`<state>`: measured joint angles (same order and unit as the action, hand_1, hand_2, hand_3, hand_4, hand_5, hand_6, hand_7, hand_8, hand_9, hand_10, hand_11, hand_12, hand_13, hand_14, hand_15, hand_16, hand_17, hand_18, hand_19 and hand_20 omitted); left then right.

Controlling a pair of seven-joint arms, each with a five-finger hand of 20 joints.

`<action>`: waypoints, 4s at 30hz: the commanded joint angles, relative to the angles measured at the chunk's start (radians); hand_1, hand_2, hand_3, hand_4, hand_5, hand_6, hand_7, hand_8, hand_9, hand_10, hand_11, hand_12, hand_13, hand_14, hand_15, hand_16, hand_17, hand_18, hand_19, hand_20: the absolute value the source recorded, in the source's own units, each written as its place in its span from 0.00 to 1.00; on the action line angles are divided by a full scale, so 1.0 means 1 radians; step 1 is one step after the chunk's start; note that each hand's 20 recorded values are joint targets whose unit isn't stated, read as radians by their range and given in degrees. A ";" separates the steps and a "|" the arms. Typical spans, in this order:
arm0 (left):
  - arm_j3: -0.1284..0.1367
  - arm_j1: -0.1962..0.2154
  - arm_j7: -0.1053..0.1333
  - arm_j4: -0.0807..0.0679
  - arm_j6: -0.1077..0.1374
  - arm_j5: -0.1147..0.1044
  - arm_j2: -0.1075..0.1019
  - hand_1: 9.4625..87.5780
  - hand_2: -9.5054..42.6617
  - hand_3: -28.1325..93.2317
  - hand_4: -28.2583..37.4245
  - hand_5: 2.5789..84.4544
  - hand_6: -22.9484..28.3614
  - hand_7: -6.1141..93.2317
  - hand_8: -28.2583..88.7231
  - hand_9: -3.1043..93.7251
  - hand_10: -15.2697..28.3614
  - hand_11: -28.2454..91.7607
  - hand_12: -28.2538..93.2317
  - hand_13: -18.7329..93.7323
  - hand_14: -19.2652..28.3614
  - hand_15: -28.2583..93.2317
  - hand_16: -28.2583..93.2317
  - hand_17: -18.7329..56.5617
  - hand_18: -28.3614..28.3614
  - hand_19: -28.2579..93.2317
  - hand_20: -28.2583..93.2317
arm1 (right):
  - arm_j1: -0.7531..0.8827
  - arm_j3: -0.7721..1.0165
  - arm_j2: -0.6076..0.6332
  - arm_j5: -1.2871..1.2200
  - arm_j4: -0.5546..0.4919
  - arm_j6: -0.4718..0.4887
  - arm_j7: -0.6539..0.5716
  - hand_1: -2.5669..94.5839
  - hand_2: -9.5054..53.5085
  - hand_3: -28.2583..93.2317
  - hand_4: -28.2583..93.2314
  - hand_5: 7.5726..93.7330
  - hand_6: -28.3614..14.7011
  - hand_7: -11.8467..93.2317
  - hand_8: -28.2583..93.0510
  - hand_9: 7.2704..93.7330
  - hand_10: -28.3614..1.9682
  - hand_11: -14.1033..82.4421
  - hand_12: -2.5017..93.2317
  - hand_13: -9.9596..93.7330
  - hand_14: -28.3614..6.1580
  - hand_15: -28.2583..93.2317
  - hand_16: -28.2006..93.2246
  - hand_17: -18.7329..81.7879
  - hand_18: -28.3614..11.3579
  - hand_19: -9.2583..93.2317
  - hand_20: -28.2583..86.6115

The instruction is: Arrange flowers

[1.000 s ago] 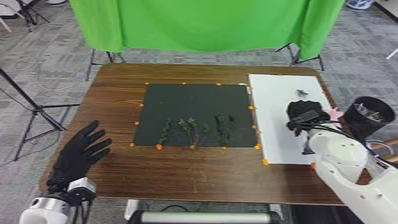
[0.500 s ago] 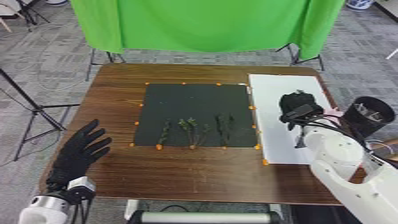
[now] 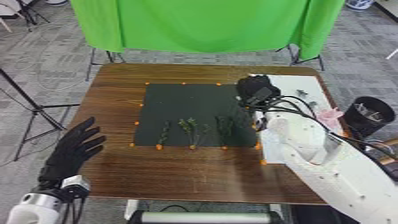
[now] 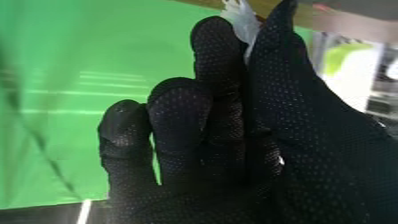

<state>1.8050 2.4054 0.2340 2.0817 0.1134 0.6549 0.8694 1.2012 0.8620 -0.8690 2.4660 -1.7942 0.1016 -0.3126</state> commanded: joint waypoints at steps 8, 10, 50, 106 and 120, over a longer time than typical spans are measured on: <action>0.020 -0.011 -0.001 -0.004 -0.005 -0.013 -0.037 0.21 0.11 0.81 0.07 0.28 0.49 0.27 0.15 0.28 0.62 0.39 0.37 0.36 0.75 0.49 0.24 0.13 0.90 0.58 0.31 | -0.104 -0.149 -0.270 0.063 0.078 0.008 0.106 0.47 0.00 0.94 0.04 0.69 0.75 0.61 0.26 0.87 0.75 0.33 0.51 0.75 0.65 0.86 0.46 0.50 0.19 0.96 0.68; 0.016 -0.016 -0.008 -0.008 -0.012 -0.014 -0.035 0.21 0.11 0.81 0.07 0.28 0.49 0.27 0.15 0.28 0.62 0.39 0.37 0.36 0.75 0.49 0.24 0.13 0.90 0.58 0.31 | -0.112 -0.170 -0.294 0.071 0.088 0.017 0.114 0.47 0.00 0.94 0.04 0.69 0.75 0.61 0.26 0.87 0.75 0.33 0.51 0.75 0.65 0.86 0.46 0.50 0.19 0.96 0.68; -0.054 -0.124 -0.044 -0.050 -0.011 -0.018 -0.090 0.21 0.12 0.81 0.06 0.24 0.48 0.28 0.14 0.24 0.60 0.38 0.38 0.35 0.74 0.48 0.24 0.13 0.89 0.58 0.31 | -0.241 -0.436 -0.502 0.100 0.312 -0.052 0.021 0.45 0.00 0.92 0.00 0.67 0.75 0.60 0.26 0.84 0.74 0.37 0.46 0.75 0.65 0.86 0.46 0.50 0.19 0.96 0.68; 0.018 0.032 0.016 -0.005 0.019 -0.052 -0.047 0.21 0.12 0.81 0.06 0.24 0.48 0.29 0.14 0.24 0.60 0.39 0.38 0.35 0.75 0.48 0.24 0.13 0.89 0.59 0.31 | -0.102 -0.019 -0.139 -0.086 0.069 0.131 -0.009 0.29 0.00 0.95 0.00 0.38 0.60 0.54 0.08 0.43 0.54 0.54 0.28 0.57 0.56 0.89 0.42 0.41 0.21 0.91 0.71; 0.030 0.072 0.043 0.010 0.043 -0.063 -0.038 0.21 0.13 0.80 0.06 0.24 0.49 0.28 0.14 0.24 0.61 0.39 0.38 0.35 0.75 0.48 0.24 0.13 0.89 0.59 0.31 | 0.129 0.217 0.162 -0.130 0.040 0.125 -0.205 0.29 0.00 0.97 0.00 0.27 0.53 0.46 0.11 0.35 0.43 0.39 0.25 0.53 0.52 0.87 0.39 0.41 0.20 0.91 0.70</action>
<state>1.8312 2.4529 0.2636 2.0812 0.1357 0.6034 0.8176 1.2145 0.9899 -0.8452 2.3161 -1.7556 0.1908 -0.4542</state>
